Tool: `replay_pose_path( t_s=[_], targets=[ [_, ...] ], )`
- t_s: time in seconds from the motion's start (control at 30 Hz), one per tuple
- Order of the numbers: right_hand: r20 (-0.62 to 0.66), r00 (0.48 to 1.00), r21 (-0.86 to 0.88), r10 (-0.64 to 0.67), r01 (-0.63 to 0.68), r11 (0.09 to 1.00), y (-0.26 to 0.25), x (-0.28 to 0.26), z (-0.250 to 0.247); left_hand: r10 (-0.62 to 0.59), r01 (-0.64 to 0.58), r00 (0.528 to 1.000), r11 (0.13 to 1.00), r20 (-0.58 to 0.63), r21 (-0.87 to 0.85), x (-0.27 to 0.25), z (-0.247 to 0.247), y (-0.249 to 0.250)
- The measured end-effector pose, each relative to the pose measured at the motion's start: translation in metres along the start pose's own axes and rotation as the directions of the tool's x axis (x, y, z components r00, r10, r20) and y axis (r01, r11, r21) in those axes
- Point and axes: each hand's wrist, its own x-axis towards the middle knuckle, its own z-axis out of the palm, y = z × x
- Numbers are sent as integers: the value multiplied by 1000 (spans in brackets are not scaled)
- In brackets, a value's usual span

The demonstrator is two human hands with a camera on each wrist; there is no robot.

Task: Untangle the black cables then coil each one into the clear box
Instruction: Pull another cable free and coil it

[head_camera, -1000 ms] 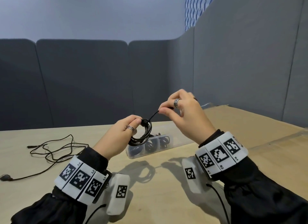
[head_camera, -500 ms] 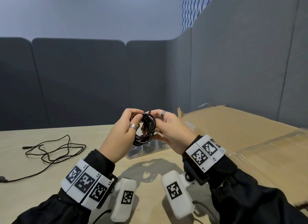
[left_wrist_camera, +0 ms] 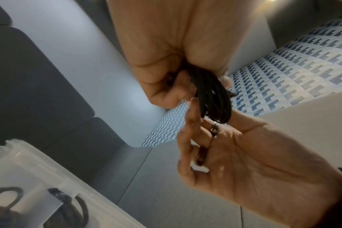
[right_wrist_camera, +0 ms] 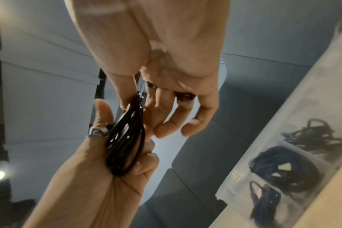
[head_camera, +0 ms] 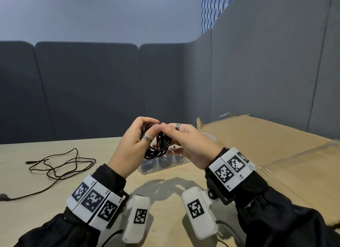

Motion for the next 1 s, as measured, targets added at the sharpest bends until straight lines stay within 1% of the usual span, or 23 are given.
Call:
replay_pose_path(
  t_s=[0.07, 0.13, 0.27, 0.33, 0.43, 0.5, 0.57, 0.63, 0.67, 0.73, 0.8, 0.87, 1.0],
  targets=[
    [3, 1000, -36, 27, -27, 999, 0, 0, -3, -24, 28, 998, 997, 59, -66, -2, -1, 1],
    [-8, 1000, -41, 21, -21, 999, 1, 1, -4, -67, 76, 993, 994, 100, -83, -3, 1, 0],
    [-11, 1000, 30, -27, 28, 999, 6, 0, -2, -200, 204, 974, 978, 103, -32, -4, 4, -1],
    [5, 1000, 46, -23, 23, 999, 8, 0, 0, -273, 280, 950, 960, 150, -27, -4, 2, -5],
    [42, 999, 2, -7, 7, 1000, 8, -2, 2, -354, 400, 898, 904, 260, -151, -5, 0, -6],
    [55, 998, -81, -5, 9, 997, 7, -3, 0, -372, 456, 872, 855, 319, -247, -6, -1, -3],
    [54, 999, -167, -6, 14, 986, 4, -3, -2, -359, 460, 865, 845, 350, -273, -6, -1, -2],
    [52, 999, -231, 7, 6, 973, 4, -3, -2, -343, 438, 873, 863, 348, -249, -7, -1, -3],
    [42, 999, -239, 6, 5, 971, 4, -2, -2, -338, 431, 875, 870, 347, -240, -7, 0, -4],
    [-28, 1000, -194, -12, 6, 981, 6, -1, -1, -336, 430, 876, 869, 345, -244, -5, -1, -9],
    [-83, 995, -177, -57, 41, 983, 7, 0, -4, -322, 421, 880, 870, 350, -257, -4, -2, -12],
    [-81, 991, -205, -108, 89, 975, 6, 0, -6, -311, 406, 888, 877, 340, -258, -4, -2, -12],
    [-68, 983, -350, -172, 138, 927, 7, 0, -5, -294, 375, 899, 899, 324, -227, -5, 4, -9]
  ],
)
